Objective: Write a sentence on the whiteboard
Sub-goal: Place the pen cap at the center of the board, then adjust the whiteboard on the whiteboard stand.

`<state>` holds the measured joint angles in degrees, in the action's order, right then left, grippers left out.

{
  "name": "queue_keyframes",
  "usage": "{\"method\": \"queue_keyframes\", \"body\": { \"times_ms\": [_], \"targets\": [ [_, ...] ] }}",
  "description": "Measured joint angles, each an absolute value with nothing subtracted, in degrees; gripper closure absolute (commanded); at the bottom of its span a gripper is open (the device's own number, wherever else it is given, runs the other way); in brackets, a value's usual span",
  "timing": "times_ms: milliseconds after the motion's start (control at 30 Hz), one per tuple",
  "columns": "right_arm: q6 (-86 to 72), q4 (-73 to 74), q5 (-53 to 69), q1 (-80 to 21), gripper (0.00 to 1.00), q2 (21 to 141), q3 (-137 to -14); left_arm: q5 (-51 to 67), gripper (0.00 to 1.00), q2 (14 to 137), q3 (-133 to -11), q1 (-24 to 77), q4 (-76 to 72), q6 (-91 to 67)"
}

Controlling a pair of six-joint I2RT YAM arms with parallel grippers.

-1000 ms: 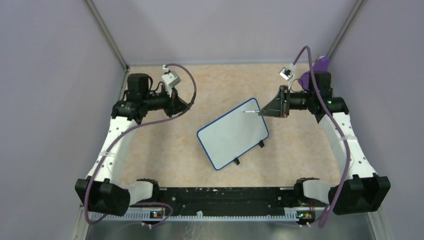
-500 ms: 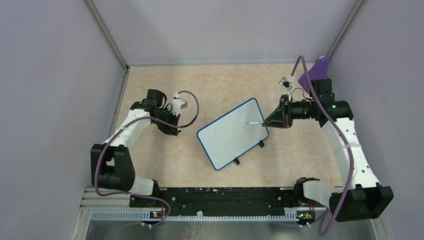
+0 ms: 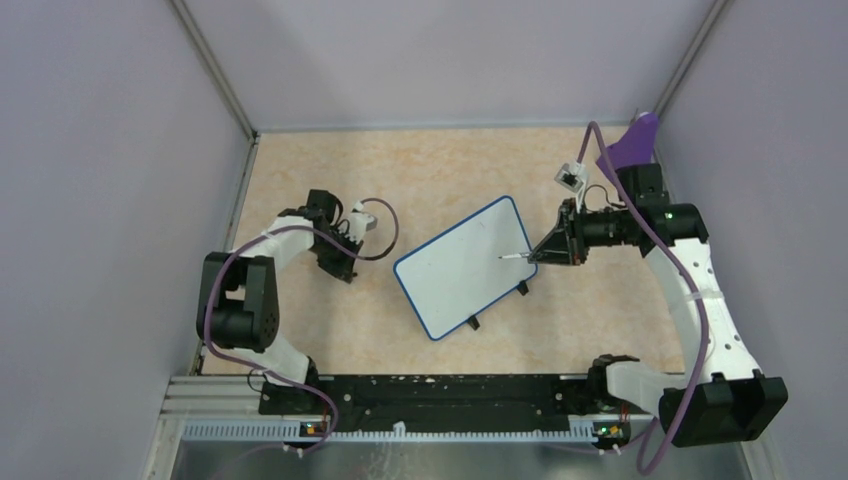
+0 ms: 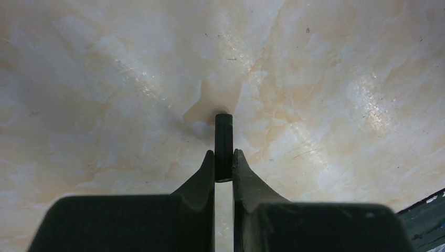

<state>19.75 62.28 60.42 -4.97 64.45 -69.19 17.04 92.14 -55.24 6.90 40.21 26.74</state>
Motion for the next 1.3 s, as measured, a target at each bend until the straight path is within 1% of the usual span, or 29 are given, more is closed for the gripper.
{"method": "queue_keyframes", "body": {
  "times_ms": [100,233,433,567,700,800,900,967,1033,1133,1233,1300],
  "targets": [
    [20.1,62.8,60.4,-5.0,1.0,63.8,-69.0,17.1,0.7,92.3,-55.2,6.9,39.5,26.9],
    [20.6,63.7,60.3,-5.0,1.0,63.4,-69.0,17.1,0.53,93.3,-55.2,6.9,38.9,27.3],
    [21.6,64.7,59.4,-5.0,1.0,63.5,-69.2,19.4,0.35,93.5,-56.3,6.9,41.3,27.3],
    [22.8,66.1,59.0,-5.0,1.0,64.2,-70.8,23.0,0.32,92.3,-61.4,6.5,45.2,27.1],
    [23.7,66.6,58.4,-5.0,1.0,64.6,-71.4,29.5,0.32,90.7,-72.0,4.7,49.5,27.1],
    [24.1,66.9,58.0,-5.0,1.0,64.6,-71.4,35.3,0.33,90.5,-80.9,3.8,51.9,27.2],
    [23.9,66.0,57.0,-5.3,1.0,64.6,-71.3,45.7,0.33,90.5,-88.0,3.5,54.0,27.2],
    [23.4,64.8,55.9,-5.8,1.0,64.5,-71.2,51.8,0.33,90.5,-89.6,4.5,54.2,26.8],
    [22.7,63.1,54.5,-6.7,1.0,64.2,-70.7,55.5,0.33,90.9,-89.8,6.9,54.3,25.9],
    [22.3,61.9,53.2,-7.8,1.0,64.0,-70.1,58.4,0.34,93.1,-89.8,12.6,54.1,24.5],
    [22.2,61.1,52.7,-7.9,1.0,64.0,-70.1,59.9,0.37,96.3,-89.7,17.5,53.5,23.0],
    [22.0,60.7,52.7,-7.9,1.0,64.0,-70.1,60.2,0.4,97.8,-89.1,18.9,52.4,22.0]
  ]
}}
